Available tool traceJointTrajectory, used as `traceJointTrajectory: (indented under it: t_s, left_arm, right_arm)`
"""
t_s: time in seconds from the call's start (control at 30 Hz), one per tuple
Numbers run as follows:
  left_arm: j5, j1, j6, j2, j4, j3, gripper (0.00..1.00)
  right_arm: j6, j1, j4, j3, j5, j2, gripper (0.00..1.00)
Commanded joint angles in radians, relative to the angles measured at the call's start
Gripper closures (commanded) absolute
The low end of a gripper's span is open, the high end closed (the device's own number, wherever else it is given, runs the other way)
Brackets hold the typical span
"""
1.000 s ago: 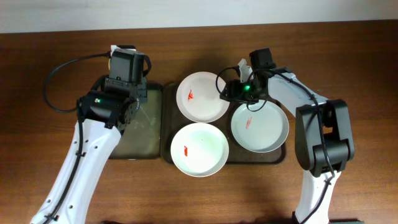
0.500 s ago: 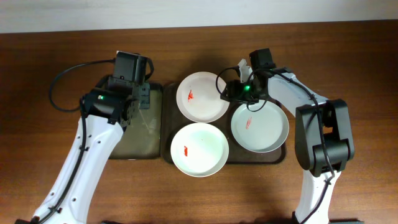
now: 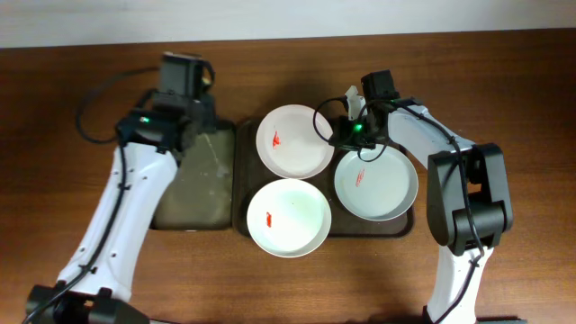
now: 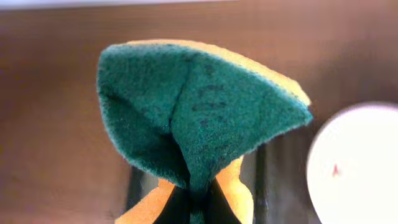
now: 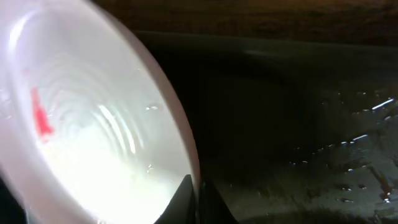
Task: Clean dirty plates on tray and stack at the side
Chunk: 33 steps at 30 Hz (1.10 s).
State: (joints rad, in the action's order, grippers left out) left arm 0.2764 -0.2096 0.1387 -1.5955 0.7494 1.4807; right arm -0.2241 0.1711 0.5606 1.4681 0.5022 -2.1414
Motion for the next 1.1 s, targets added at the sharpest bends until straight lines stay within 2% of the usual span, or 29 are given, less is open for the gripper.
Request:
traceJointTrajectory:
  t_s: [0.0,0.07,0.17,0.27,0.3,0.37,0.47,0.5,0.67,0.77,0.9,1.07]
  left_arm:
    - [0.004,0.027,-0.077,-0.011,-0.082,0.045,1.00]
    - [-0.012,0.027,-0.075,-0.032,-0.089,0.045,1.00]
    - [-0.156,0.027,-0.037,-0.066,-0.023,0.045,1.00]
    - [-0.265,0.027,-0.019,-0.119,-0.013,0.045,1.00]
    - [-0.366,0.027,-0.019,-0.162,-0.026,0.045,1.00]
    - [-0.467,0.027,0.008,-0.204,-0.046,0.045,1.00]
    - [-0.623,0.027,0.140,-0.287,-0.084,0.072,1.00]
    - [-0.656,0.026,0.140,-0.308,-0.072,0.100,1.00]
    - [-0.590,-0.013,0.137,-0.417,0.124,0.303,1.00]
    - [-0.477,-0.078,0.138,-0.446,0.122,0.303,1.00]
    - [-0.468,-0.102,0.142,-0.451,0.141,0.302,1.00]
    - [-0.429,-0.103,0.168,-0.454,0.156,0.282,1.00]
  right_arm:
    - [0.007,-0.002,0.000,0.006,0.002,-0.006,0.96]
    - [0.007,-0.002,0.000,0.006,0.006,-0.006,0.96]
    - [0.007,-0.002,0.000,0.016,0.059,-0.006,0.76]
    - [0.007,-0.002,0.000,0.019,0.060,-0.006,0.76]
    - [0.006,-0.002,0.003,0.019,0.064,-0.006,0.85]
    - [0.007,-0.002,0.005,0.019,0.066,-0.006,0.96]
    - [0.007,-0.001,0.005,0.019,0.066,-0.006,0.96]
    - [0.007,-0.001,0.005,0.019,0.066,-0.006,0.96]
    - [0.003,0.000,0.012,0.019,0.066,-0.006,0.96]
    - [-0.027,0.000,0.030,0.028,0.054,-0.002,0.90]
    - [-0.022,0.030,0.155,0.112,-0.086,-0.002,0.83]
    - [-0.023,0.054,0.154,0.117,-0.100,-0.003,0.82]
